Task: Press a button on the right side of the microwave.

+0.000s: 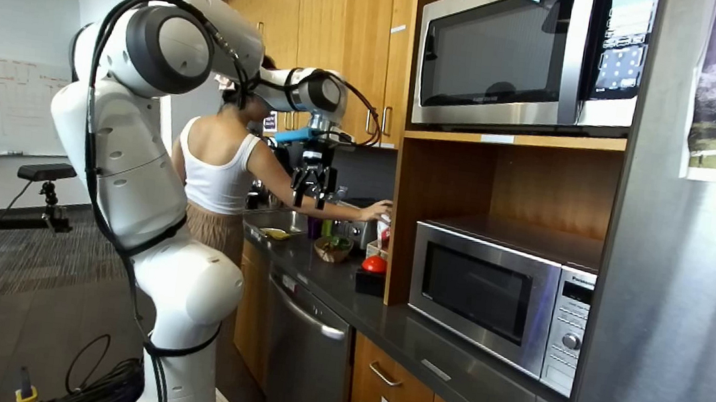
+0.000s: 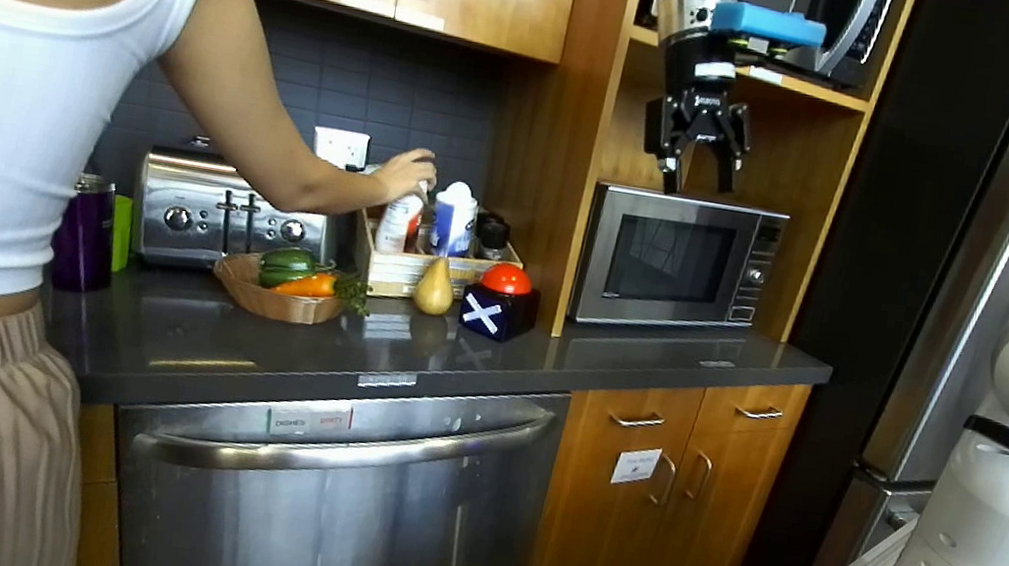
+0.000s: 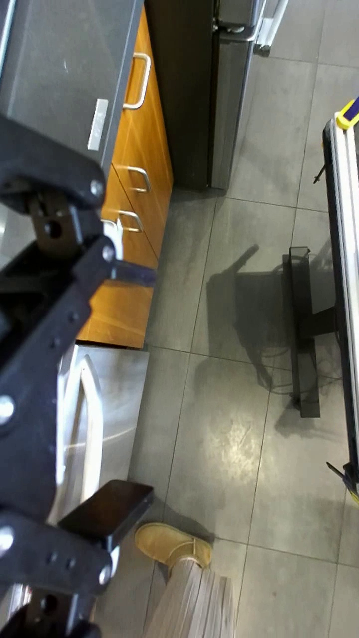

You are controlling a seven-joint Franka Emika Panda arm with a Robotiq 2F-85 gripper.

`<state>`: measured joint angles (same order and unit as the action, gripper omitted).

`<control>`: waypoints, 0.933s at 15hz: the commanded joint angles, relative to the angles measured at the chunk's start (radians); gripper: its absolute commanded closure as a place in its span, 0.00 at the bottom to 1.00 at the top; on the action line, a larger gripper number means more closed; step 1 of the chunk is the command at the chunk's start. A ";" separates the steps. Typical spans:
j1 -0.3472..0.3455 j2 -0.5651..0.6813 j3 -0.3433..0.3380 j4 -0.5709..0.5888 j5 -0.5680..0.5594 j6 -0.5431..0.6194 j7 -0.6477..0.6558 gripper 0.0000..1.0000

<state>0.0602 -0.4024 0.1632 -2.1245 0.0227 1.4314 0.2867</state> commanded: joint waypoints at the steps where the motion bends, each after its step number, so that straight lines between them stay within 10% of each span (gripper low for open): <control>1: -0.010 -0.055 -0.029 -0.048 0.004 0.049 -0.008 0.00; 14: -0.082 -0.189 -0.118 -0.250 0.018 0.229 -0.004 0.00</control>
<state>-0.0027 -0.5399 0.0583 -2.3203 0.0227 1.6228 0.2861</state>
